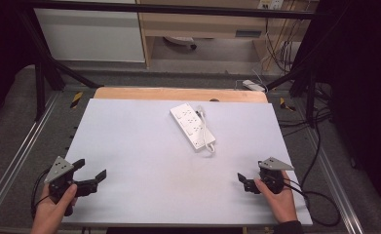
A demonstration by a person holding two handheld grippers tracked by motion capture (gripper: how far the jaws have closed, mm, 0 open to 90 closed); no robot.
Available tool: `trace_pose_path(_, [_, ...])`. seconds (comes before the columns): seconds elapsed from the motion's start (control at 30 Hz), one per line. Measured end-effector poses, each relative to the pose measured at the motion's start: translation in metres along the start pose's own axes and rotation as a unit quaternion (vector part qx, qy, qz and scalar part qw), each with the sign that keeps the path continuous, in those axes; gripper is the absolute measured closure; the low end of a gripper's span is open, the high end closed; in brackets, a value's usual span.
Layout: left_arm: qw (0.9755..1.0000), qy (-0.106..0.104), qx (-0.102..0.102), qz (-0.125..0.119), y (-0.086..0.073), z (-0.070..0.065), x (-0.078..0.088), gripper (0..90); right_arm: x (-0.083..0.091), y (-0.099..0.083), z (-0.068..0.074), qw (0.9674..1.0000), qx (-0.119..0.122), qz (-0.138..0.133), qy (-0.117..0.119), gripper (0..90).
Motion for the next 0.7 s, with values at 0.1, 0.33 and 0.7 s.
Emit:
trace_pose_path(0.1, [1.0000,-0.004,0.002,-0.004,0.0003,-0.0008,0.0004,7.5,-0.0007,0.0001,0.0007,1.0000,0.000,0.001,0.004,4.8])
trace_pose_path(0.33, [1.0000,-0.007,0.004,-0.003,0.0007,-0.0012,0.0005,7.3,0.0006,0.0011,0.0004,0.9999,0.003,-0.009,0.010,4.5])
trace_pose_path(0.7, [0.9995,-0.025,0.019,-0.003,0.0053,-0.0039,-0.0086,7.7,-0.0023,0.0014,0.0016,0.9999,0.007,0.007,0.012,4.4])
Point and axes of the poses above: each handheld gripper's, and its own axes: x roughly backward along the jaws, y roughly out of its top, z roughly to its left, the point moved 1 cm from there along -x, roughly forward along the jaws, and after that the axes turned 6 degrees about -y, right-handed, at the moved point
